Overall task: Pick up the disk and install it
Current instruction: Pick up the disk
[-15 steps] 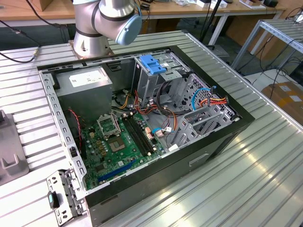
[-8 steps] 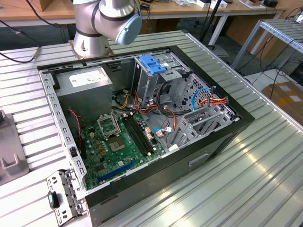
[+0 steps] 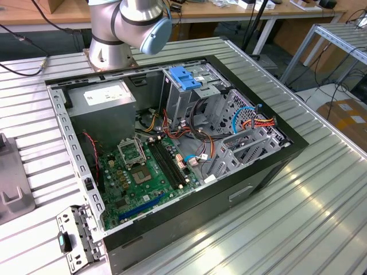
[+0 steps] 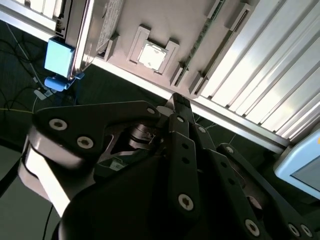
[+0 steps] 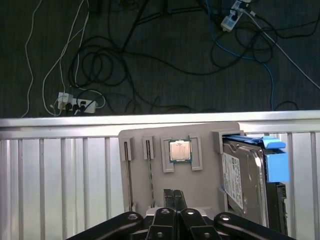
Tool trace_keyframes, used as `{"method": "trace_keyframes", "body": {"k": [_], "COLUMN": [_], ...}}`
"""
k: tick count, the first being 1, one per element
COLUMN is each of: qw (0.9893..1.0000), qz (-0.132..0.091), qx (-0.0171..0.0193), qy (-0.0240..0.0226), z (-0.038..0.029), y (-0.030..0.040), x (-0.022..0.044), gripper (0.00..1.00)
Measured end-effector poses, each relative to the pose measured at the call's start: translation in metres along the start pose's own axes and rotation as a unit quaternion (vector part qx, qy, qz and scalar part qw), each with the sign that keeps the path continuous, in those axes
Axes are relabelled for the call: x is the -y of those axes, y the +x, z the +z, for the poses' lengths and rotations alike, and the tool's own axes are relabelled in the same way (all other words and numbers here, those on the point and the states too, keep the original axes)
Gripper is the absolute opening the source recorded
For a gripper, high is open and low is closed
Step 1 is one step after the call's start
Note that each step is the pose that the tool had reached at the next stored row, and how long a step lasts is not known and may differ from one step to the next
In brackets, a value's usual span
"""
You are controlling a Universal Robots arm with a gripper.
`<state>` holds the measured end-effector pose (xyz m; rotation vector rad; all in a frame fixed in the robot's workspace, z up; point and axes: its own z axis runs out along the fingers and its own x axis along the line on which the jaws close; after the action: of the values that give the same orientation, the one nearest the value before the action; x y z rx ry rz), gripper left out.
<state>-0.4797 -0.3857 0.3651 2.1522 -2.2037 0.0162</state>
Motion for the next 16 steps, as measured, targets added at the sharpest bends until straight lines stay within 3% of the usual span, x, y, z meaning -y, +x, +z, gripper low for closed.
{"method": "trace_keyframes", "body": {"k": [13, 16], "qw": [0.9993, 0.9997], "qz": [-0.037, -0.022], "qx": [-0.0013, -0.0005], "qy": [0.0019, 0.0011], "z": [0.0, 0.0005], "y": [0.0, -0.0001], "x": [0.0, -0.0001], "gripper": [0.1, 0.1]}}
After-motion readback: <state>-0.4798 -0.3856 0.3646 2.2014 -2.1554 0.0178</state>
